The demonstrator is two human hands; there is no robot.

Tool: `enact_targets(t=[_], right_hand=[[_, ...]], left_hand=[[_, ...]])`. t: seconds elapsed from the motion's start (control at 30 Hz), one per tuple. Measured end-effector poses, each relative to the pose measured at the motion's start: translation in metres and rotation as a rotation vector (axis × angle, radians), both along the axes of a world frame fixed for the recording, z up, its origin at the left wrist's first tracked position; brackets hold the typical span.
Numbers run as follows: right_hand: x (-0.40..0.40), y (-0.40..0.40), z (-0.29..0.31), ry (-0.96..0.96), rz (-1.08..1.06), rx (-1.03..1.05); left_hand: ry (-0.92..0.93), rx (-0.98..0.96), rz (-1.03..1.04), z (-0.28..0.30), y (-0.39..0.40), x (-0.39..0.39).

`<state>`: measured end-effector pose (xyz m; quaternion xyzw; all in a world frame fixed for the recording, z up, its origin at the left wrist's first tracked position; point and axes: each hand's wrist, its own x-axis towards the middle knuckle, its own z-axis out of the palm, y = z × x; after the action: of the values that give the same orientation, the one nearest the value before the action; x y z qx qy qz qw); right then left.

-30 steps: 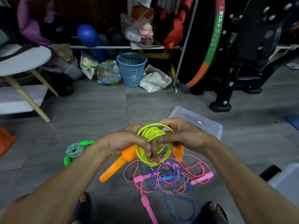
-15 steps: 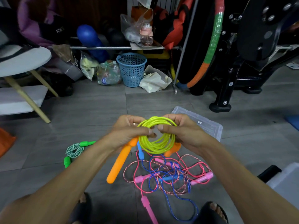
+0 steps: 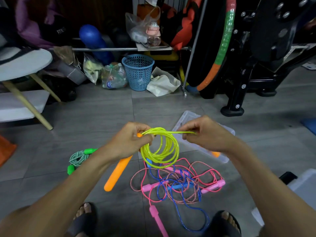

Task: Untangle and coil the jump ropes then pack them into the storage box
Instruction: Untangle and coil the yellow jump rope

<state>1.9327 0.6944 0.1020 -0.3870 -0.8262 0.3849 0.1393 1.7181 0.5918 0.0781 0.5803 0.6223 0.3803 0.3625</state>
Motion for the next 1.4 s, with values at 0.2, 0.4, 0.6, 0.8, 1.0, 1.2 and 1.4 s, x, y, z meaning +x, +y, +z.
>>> enact_targets(t=[0.2, 0.4, 0.6, 0.8, 1.0, 1.2, 1.4], right_hand=[[0.01, 0.011, -0.019, -0.285, -0.251, 0.578], [-0.005, 0.002, -0.007, 0.069, -0.277, -0.133], [-0.001, 0.003, 0.002, 0.423, -0.255, -0.514], [-0.003, 0.008, -0.003, 0.481, -0.38, -0.371], [-0.012, 0.001, -0.013, 0.438, -0.402, -0.374], [-0.023, -0.006, -0.021, 0.352, -0.253, -0.513], [-0.021, -0.006, -0.021, 0.267, -0.121, -0.455]], left_hand=[[-0.106, -0.087, -0.155, 0.001, -0.002, 0.002], [-0.15, -0.148, -0.266, 0.003, -0.004, 0.006], [-0.164, -0.167, -0.24, 0.001, -0.005, 0.006], [-0.166, -0.15, -0.258, 0.004, -0.004, 0.005], [-0.123, -0.098, -0.273, 0.006, -0.005, 0.007], [-0.056, 0.034, -0.178, 0.005, -0.006, 0.015], [0.077, 0.084, -0.074, -0.011, -0.003, 0.014]])
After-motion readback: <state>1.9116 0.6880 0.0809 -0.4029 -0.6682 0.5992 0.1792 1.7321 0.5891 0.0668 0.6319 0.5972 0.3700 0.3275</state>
